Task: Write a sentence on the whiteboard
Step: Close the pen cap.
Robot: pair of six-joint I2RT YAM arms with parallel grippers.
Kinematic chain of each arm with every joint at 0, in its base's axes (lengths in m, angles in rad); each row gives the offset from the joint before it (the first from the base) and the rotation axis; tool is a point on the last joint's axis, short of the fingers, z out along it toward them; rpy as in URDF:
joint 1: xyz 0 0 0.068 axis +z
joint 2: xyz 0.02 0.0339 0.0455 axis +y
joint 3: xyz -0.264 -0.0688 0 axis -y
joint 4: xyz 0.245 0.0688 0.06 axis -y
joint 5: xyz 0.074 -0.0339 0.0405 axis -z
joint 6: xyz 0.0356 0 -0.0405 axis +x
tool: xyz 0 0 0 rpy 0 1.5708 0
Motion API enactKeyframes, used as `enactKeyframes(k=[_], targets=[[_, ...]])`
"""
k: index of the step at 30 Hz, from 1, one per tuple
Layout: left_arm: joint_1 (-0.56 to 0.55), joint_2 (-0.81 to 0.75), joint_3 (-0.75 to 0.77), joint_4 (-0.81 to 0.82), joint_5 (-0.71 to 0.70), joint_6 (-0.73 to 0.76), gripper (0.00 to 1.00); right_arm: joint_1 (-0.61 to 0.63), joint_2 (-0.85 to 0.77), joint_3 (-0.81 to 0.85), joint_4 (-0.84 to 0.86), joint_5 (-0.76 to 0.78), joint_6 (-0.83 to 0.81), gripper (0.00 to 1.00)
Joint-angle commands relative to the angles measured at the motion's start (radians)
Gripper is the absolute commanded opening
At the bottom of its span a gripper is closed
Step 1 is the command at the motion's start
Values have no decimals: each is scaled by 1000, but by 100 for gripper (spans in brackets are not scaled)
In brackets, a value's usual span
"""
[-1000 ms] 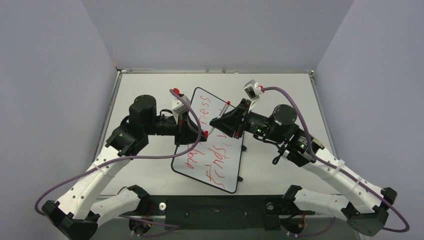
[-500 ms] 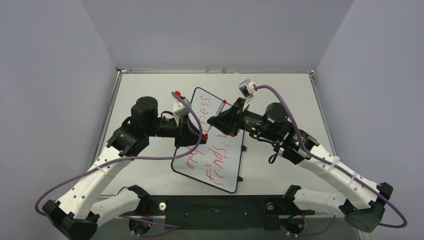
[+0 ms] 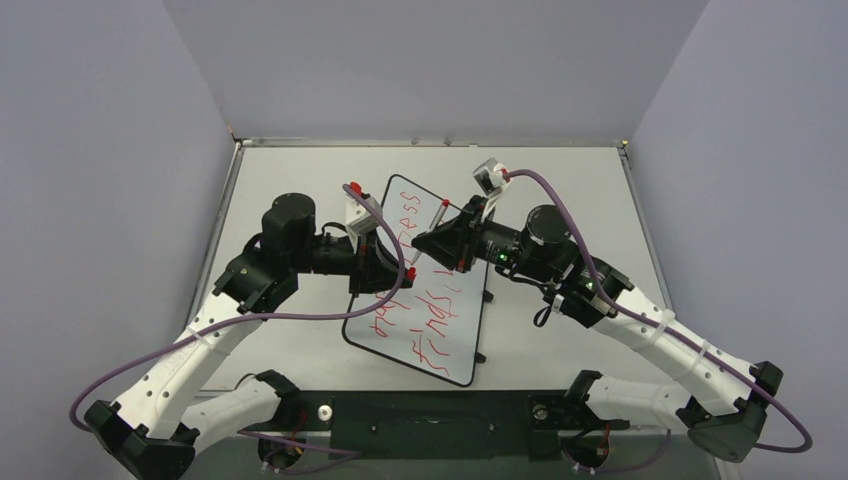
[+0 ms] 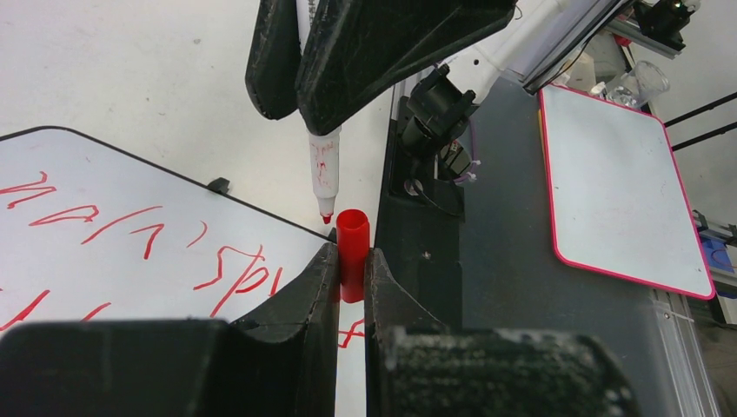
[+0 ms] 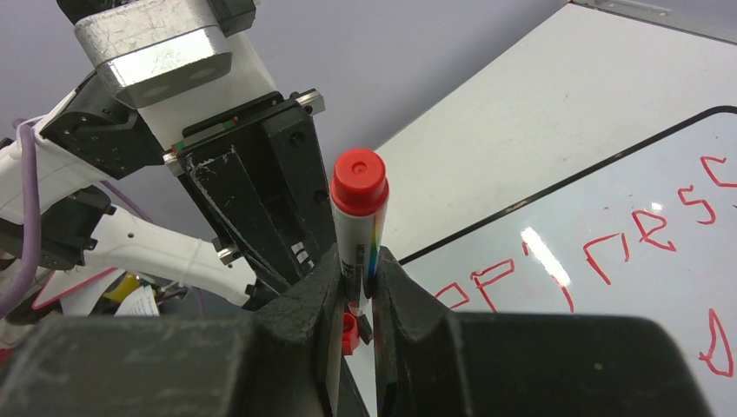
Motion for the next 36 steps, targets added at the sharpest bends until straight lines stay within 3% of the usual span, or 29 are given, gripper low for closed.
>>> enactKeyframes(k=[1,36], targets=[[-5,-8,7,-6,2,27,0,8,-14,16,49,4,12,0],[-4,-7,17,-7,-34,27,0,44,-13,-47,67,-6,47,0]])
